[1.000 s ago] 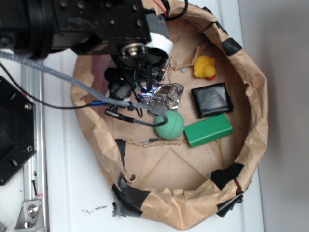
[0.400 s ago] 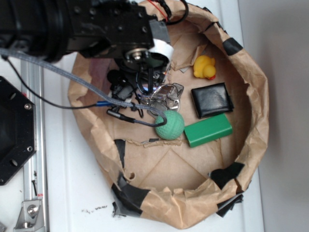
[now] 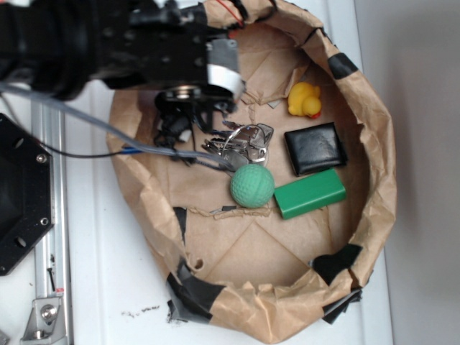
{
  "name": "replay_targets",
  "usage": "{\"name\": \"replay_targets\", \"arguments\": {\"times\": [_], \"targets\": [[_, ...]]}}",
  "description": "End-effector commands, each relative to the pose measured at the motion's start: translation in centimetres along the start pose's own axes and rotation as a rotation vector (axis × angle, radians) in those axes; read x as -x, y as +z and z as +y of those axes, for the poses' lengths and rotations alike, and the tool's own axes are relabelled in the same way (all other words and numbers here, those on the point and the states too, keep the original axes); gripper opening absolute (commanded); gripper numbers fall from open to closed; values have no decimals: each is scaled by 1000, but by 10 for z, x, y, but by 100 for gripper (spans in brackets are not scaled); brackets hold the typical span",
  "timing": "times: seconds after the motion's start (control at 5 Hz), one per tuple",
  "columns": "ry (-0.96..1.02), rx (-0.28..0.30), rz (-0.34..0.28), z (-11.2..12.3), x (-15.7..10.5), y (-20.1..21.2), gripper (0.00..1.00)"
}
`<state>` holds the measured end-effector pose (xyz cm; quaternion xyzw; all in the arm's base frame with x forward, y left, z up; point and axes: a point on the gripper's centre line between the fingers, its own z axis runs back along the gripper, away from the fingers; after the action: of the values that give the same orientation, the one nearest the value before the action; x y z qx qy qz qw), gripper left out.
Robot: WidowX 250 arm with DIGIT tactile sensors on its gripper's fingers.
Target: Grab the blue ball.
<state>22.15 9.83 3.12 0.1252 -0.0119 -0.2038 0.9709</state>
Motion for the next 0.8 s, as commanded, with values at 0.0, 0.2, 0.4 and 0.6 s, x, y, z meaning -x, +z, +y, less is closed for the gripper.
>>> {"name": "replay_targets", "arguments": {"times": [0.0,0.2,0.4,0.6], "targets": [[79,-18,-3,14,3,2,0],[69,2,2,12,1,0,0],[71,16,14,11,1,-4,0],[61,22,22,10,1,-6,0]]}}
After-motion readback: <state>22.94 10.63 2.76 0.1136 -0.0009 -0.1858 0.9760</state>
